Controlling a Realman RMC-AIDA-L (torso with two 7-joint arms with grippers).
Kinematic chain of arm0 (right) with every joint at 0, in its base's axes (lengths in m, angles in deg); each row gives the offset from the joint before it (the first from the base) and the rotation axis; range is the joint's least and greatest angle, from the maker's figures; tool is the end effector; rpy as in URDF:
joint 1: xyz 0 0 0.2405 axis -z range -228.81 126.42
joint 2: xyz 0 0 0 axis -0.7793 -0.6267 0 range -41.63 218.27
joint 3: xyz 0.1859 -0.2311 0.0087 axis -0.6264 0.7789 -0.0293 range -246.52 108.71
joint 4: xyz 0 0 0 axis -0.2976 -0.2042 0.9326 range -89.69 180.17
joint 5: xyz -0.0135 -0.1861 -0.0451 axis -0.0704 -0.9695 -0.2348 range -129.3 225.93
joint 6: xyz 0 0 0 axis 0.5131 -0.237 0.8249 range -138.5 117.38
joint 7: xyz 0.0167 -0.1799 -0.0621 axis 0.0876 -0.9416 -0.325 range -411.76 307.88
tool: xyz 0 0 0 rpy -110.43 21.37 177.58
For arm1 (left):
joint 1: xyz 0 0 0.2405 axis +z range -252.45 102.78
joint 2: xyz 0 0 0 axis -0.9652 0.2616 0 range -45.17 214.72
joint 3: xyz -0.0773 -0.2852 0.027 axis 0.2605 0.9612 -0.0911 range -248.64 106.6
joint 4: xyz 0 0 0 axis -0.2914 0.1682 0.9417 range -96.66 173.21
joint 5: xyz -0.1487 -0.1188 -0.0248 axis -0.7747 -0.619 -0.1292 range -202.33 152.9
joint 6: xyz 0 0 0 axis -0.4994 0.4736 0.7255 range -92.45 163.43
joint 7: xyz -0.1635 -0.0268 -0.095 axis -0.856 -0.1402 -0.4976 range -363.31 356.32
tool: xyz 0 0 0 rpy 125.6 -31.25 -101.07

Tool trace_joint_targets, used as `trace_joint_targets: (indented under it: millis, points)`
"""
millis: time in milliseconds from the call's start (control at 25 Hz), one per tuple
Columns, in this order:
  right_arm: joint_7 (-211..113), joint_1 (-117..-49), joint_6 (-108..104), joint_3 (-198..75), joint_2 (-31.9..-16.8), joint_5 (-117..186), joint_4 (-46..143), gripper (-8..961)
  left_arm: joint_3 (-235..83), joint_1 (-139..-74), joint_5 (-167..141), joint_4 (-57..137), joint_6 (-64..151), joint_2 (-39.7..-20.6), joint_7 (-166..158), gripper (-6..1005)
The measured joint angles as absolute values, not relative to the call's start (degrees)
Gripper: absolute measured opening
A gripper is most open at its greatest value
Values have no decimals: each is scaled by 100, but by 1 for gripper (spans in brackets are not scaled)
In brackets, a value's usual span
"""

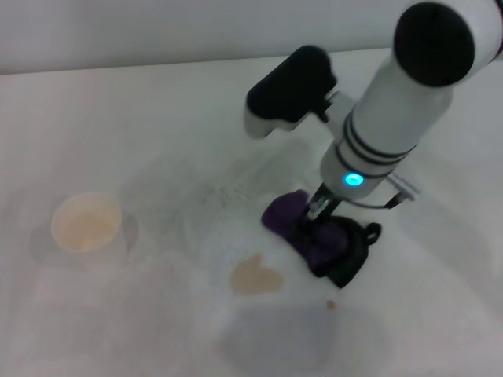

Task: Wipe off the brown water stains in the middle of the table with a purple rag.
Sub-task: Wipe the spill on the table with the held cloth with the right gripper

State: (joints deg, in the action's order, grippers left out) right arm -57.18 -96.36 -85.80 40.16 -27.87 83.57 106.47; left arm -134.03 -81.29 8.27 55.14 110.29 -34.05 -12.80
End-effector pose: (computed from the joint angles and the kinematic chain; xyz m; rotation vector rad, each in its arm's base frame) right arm 0.2312 0.3686 -0.1310 -2.4541 1.0214 -0.7483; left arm -0.3985 0.2865 0.0157 -1.6453 -0.3071 -0.4899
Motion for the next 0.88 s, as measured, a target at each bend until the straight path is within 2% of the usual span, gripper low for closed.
trace_joint_targets:
  millis: [560,880]
  points:
    - [-5516,-9896,-8276,5514,-2788,9768,11211,97,-13451,-8233,832,5513,11073,-3432,-1296,886]
    - [-5235,-9897,-8893,5045,-2762,8877,11280,109,-13452,-8203,809,5453,11079,-3432,-1298,886]
